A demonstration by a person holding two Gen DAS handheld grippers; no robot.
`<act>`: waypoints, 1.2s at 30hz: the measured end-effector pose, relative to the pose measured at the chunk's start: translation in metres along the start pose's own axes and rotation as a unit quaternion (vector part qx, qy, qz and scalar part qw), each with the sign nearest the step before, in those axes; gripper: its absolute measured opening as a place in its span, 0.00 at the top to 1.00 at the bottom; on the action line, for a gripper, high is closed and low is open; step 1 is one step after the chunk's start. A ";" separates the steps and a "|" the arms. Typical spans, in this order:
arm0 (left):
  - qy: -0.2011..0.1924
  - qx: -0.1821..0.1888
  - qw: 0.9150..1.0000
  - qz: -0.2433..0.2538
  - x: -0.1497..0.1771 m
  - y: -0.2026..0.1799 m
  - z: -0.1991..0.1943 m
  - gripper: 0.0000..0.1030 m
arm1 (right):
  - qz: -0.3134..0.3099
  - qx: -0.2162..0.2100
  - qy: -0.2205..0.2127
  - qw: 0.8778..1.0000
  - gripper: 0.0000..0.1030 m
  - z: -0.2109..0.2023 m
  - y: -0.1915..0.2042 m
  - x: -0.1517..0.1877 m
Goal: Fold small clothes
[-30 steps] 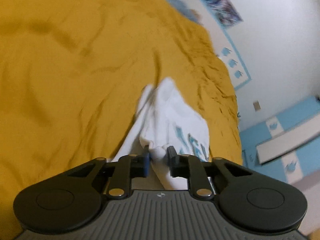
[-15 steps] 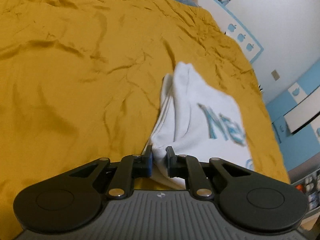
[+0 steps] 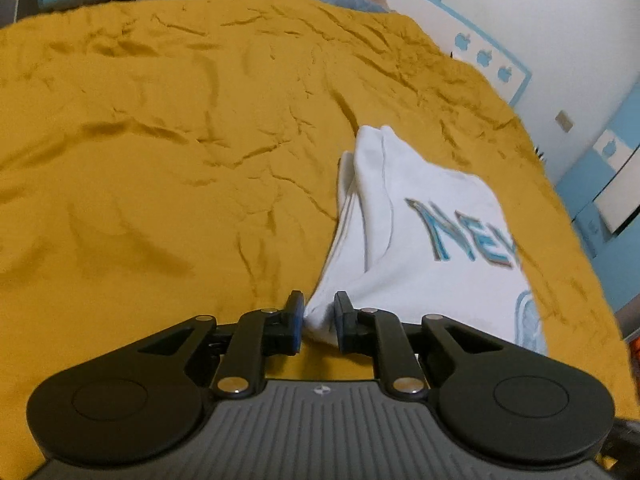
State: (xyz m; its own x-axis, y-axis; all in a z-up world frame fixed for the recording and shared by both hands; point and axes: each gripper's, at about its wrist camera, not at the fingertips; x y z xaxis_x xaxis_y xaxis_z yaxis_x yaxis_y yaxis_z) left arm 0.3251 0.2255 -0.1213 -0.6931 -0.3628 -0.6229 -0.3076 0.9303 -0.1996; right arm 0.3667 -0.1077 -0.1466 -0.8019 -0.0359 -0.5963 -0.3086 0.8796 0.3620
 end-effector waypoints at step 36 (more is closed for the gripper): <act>0.118 0.188 0.967 -0.121 -0.114 0.003 0.165 0.16 | 0.228 -0.145 -0.082 0.959 0.50 0.072 -0.103 -0.109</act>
State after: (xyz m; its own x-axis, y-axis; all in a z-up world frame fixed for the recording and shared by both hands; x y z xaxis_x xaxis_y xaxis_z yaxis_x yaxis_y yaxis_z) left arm 0.5107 0.2788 -0.1752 -0.7735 -0.5336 -0.3421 -0.2513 0.7536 -0.6074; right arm 0.5228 -0.1599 -0.1701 -0.8030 0.4177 -0.4250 -0.0935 0.6161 0.7821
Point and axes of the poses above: each gripper's, at about its wrist camera, not at the fingertips, and z roughly the way its jaws point, y to its left, x to its underside, and after that the axes turned 13 degrees about -x, right-handed
